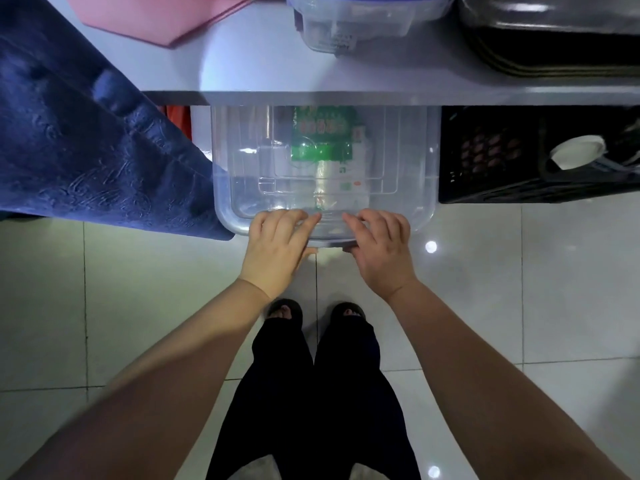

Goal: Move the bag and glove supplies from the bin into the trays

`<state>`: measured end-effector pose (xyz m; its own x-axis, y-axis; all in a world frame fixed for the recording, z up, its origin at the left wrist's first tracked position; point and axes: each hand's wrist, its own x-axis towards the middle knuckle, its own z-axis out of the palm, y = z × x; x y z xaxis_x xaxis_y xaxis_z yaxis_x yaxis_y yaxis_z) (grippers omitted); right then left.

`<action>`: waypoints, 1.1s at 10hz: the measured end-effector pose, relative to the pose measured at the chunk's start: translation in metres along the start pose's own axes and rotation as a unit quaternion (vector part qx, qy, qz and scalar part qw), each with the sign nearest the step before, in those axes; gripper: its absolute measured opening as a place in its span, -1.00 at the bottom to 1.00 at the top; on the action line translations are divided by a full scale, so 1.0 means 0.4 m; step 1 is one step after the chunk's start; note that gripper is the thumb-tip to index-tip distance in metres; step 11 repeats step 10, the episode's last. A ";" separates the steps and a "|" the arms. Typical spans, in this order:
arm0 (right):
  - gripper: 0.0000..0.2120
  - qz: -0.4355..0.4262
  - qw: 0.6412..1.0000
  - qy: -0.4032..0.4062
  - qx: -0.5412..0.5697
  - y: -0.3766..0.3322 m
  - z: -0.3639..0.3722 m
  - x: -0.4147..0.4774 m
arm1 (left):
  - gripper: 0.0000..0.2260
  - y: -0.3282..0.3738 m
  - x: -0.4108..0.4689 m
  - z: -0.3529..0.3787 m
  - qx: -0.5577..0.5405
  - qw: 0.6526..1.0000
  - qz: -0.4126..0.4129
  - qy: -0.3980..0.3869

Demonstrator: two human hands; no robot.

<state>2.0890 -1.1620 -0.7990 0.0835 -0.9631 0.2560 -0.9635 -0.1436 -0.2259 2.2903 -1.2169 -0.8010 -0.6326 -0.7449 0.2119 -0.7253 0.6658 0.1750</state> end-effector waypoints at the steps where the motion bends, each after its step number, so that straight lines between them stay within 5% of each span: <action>1: -0.63 0.025 0.999 0.011 0.025 -0.001 -0.002 0.020 | -0.68 0.003 0.021 -0.005 -0.022 0.999 -0.021 0.015; 5: -0.66 0.112 0.988 -0.058 0.094 -0.047 0.007 0.142 | -0.76 -0.071 0.083 -0.033 0.018 0.999 -0.045 0.007; 11: -0.57 0.098 0.978 -0.155 0.101 -0.061 -0.096 0.171 | -0.62 -0.018 0.125 -0.133 -0.002 0.990 -0.102 -0.099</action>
